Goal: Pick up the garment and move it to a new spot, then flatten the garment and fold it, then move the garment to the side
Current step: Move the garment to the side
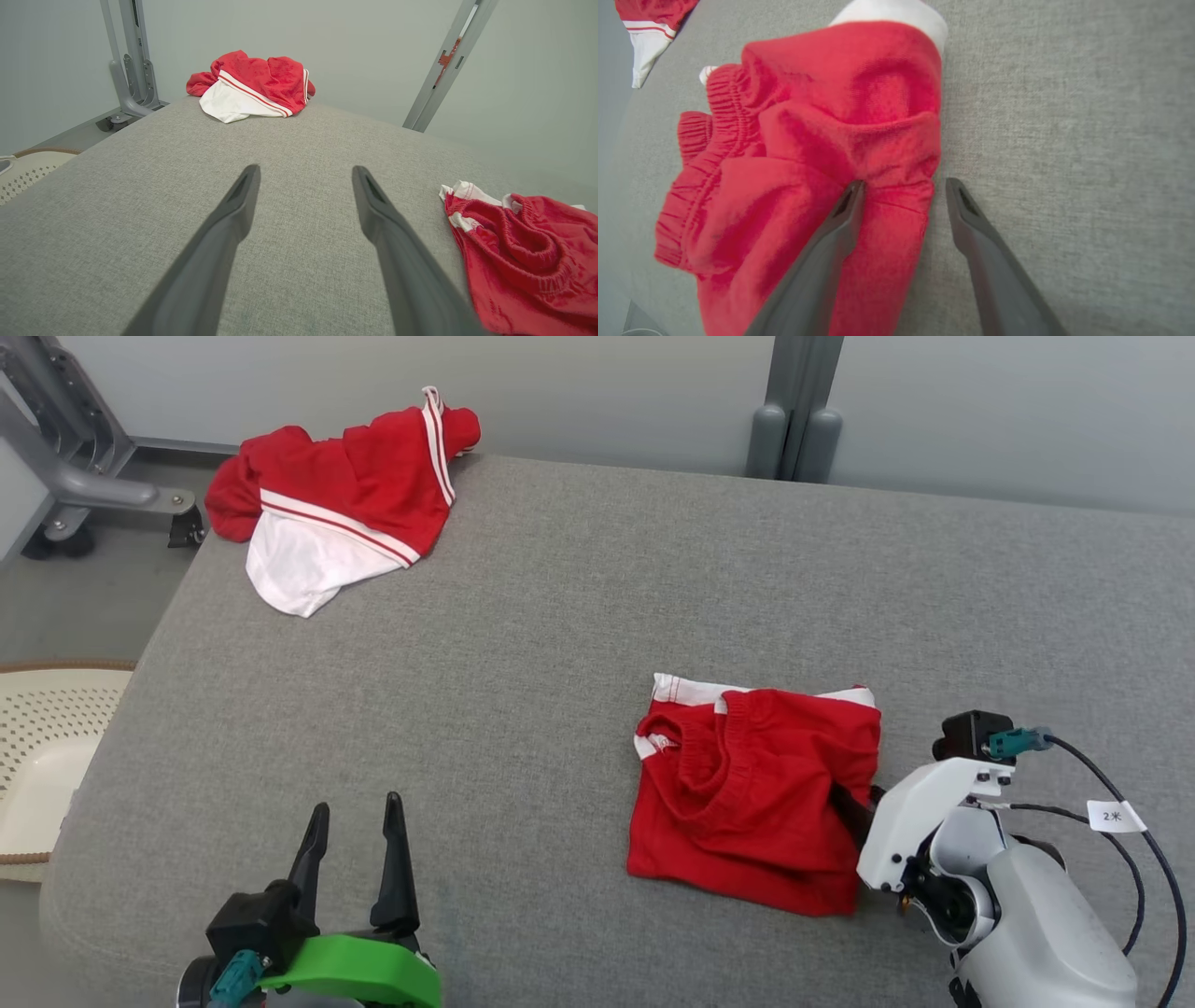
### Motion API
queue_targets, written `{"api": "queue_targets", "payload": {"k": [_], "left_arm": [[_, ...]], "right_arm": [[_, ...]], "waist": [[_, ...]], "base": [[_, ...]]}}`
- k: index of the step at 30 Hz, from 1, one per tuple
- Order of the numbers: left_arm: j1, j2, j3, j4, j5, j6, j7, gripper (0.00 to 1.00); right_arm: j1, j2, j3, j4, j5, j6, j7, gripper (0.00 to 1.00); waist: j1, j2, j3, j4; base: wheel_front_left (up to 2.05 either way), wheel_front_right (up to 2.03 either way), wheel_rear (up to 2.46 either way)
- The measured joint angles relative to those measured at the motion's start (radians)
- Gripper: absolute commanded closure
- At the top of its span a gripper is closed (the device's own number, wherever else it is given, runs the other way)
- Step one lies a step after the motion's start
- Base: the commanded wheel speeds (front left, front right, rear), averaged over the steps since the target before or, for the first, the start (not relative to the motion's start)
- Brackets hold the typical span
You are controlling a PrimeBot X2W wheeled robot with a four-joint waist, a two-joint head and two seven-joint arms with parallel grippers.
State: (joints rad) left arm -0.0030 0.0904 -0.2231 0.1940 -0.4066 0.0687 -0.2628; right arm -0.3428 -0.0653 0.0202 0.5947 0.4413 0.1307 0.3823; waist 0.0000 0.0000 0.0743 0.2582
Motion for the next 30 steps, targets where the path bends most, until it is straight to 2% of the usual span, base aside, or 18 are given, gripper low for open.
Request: {"api": "queue_targets", "payload": {"k": [1, 2, 3, 9, 15, 21, 30], "left_arm": [[-0.001, 0.000, 0.002, 0.000, 0.000, 0.000, 0.000, 0.00], [-0.003, -0.001, 0.003, -0.001, 0.003, 0.000, 0.000, 0.00], [-0.006, -0.002, 0.004, -0.001, 0.004, -0.002, -0.001, 0.00], [-0.034, -0.007, -0.006, -0.011, 0.026, -0.012, -0.001, 0.00], [-0.059, -0.010, -0.007, -0.024, 0.038, -0.015, -0.001, 0.00], [-0.090, -0.005, -0.011, -0.030, 0.046, -0.016, -0.001, 0.00], [-0.158, 0.020, -0.035, -0.060, 0.068, -0.021, 0.026, 0.00]], "right_arm": [[-0.004, 0.000, 0.004, 0.003, 0.005, 0.000, 0.005, 0.78], [-0.014, -0.002, 0.015, 0.009, 0.012, 0.000, 0.009, 0.86], [-0.023, -0.005, 0.024, 0.013, 0.017, 0.000, 0.010, 1.00], [-0.086, -0.030, 0.058, 0.018, 0.017, 0.000, -0.026, 1.00], [-0.157, -0.086, 0.066, 0.016, 0.001, 0.001, -0.064, 1.00], [-0.205, -0.134, 0.026, 0.017, -0.005, 0.000, -0.102, 1.00], [-0.235, -0.127, -0.006, 0.032, 0.000, 0.000, -0.177, 1.00]], "waist": [[0.0000, 0.0000, 0.004, 0.001], [0.0000, 0.0000, 0.012, 0.003], [0.0000, 0.0000, 0.017, 0.002], [0.0000, 0.0000, 0.039, -0.033], [0.0000, 0.0000, 0.061, -0.119], [0.0000, 0.0000, 0.089, -0.245], [0.0000, 0.0000, 0.145, -0.444]], "base": [[0.00, 0.00, 0.00], [0.00, 0.00, 0.00], [0.00, 0.00, 0.00], [0.00, 0.00, 0.00], [0.00, 0.00, 0.00], [0.00, 0.00, 0.00], [0.00, 0.00, 0.00]]}}
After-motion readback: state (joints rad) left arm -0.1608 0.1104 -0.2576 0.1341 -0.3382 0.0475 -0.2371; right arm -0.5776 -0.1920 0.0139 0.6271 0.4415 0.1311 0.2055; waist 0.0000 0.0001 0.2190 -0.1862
